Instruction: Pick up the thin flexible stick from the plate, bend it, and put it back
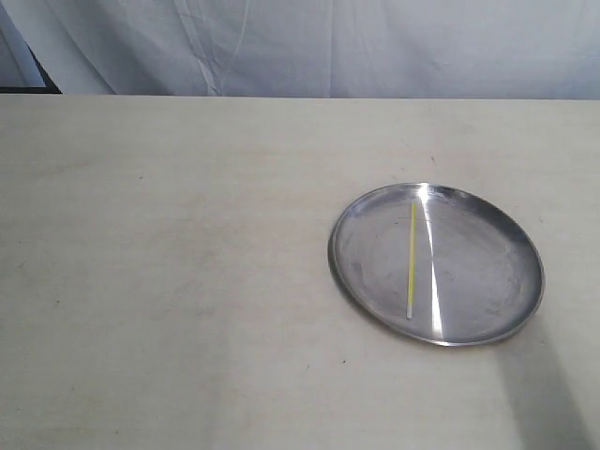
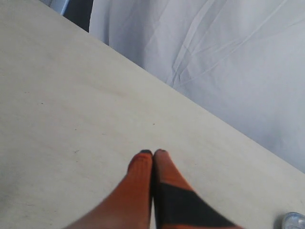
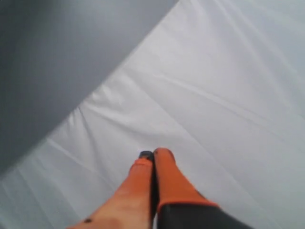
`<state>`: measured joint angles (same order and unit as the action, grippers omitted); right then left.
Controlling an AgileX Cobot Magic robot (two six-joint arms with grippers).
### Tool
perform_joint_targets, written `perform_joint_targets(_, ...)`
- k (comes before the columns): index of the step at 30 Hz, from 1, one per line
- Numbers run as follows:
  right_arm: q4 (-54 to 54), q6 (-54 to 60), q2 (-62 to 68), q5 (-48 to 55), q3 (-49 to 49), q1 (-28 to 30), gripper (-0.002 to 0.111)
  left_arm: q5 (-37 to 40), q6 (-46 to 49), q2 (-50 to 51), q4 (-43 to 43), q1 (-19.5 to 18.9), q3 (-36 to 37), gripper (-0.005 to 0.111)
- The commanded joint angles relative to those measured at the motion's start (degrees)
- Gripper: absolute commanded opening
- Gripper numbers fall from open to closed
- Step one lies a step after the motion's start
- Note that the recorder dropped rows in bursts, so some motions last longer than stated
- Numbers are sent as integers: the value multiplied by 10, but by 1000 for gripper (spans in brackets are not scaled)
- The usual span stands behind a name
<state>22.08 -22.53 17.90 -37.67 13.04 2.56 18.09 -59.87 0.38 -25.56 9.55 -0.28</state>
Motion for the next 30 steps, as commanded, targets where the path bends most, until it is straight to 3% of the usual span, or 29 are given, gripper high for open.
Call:
perform_joint_targets(1,-257,61,167,219,104,1,0,-2,1,-4,-5,4,3,0)
perform_joint_targets(3,-334,54,260,425,191,-6,0,-2,1,-4,-5,4,3,0)
perform_joint_targets(6,-346,87,411,711,311,-14,0,-2,1,-4,-5,4,3,0)
perform_joint_targets(8,-317,110,491,841,362,-23,0,-2,1,-4,-5,4,3,0)
perform_joint_targets(10,-257,158,553,904,388,-38,0,-2,1,-4,-5,4,3,0)
perform_joint_targets(14,-95,264,639,879,389,-104,0,-2,1,-4,-5,4,3,0)
perform_joint_targets(18,-86,257,687,816,389,-180,0,-2,1,-4,-5,4,3,0)
perform_joint_targets(22,-88,185,718,777,389,-209,4,-2,1,-4,-5,4,3,0)
perform_joint_targets(28,-119,172,762,761,389,-213,43,-2,1,-4,-5,4,3,0)
perform_joint_targets(30,-143,149,773,749,389,-213,46,-2,1,-4,-5,4,3,0)
